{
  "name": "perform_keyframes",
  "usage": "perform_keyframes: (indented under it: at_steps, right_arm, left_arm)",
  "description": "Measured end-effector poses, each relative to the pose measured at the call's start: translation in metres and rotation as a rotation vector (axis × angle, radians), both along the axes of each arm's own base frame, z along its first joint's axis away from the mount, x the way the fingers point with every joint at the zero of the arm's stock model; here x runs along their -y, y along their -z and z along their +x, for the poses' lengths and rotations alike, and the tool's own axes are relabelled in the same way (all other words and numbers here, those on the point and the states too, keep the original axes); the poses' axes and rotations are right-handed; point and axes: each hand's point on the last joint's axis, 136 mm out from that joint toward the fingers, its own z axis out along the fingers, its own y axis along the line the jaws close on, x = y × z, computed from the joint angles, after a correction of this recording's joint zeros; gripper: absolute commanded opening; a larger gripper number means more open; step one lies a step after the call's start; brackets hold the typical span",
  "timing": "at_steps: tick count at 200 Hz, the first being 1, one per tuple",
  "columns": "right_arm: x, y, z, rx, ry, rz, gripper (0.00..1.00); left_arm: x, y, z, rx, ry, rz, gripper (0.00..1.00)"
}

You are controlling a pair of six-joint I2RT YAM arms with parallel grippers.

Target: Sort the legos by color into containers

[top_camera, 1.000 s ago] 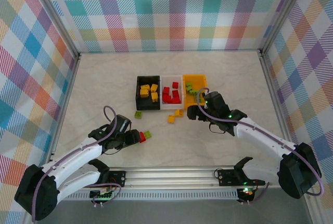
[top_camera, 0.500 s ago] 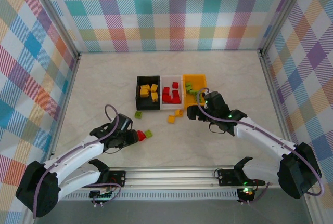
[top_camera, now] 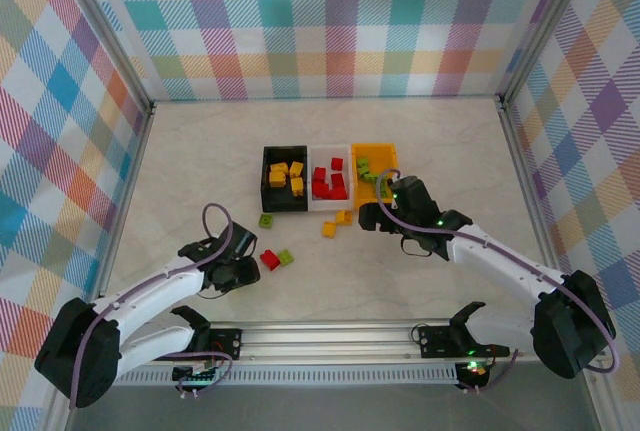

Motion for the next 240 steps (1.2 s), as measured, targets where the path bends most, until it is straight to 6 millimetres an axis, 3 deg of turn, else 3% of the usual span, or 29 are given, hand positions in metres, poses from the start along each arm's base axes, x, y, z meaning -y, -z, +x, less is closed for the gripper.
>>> perform_keyframes:
  at_steps: [21, 49, 85, 117, 145, 169, 207, 240]
  right_arm:
    - [0.000, 0.000, 0.000, 0.000, 0.000, 0.000, 0.93]
    - [0.000, 0.000, 0.000, 0.000, 0.001, 0.000, 0.94]
    - [0.001, 0.000, 0.000, 0.002, 0.004, -0.003, 0.94]
    - [0.001, 0.000, 0.001, 0.003, 0.006, -0.005, 0.95]
    - [0.002, 0.002, 0.000, -0.001, 0.007, -0.008, 0.95]
    - [0.004, 0.005, -0.002, -0.006, 0.009, -0.014, 0.95]
    - [0.007, 0.005, -0.006, -0.007, 0.010, -0.015, 0.95]
    - [0.011, 0.002, -0.008, -0.002, 0.017, -0.013, 0.95]
  left_arm:
    - [-0.001, -0.001, -0.001, -0.002, 0.006, 0.008, 0.32]
    - [0.006, -0.007, 0.002, 0.004, 0.023, -0.012, 0.30]
    - [0.039, -0.049, 0.035, 0.093, 0.062, -0.095, 0.30]
    - [0.091, -0.083, 0.086, 0.158, 0.113, -0.159, 0.28]
    - [0.163, -0.109, 0.140, 0.215, 0.211, -0.205, 0.27]
    - [0.213, -0.130, 0.187, 0.280, 0.260, -0.248, 0.27]
    - [0.271, -0.158, 0.251, 0.366, 0.308, -0.285, 0.27]
    - [0.302, -0.154, 0.278, 0.371, 0.346, -0.276, 0.27]
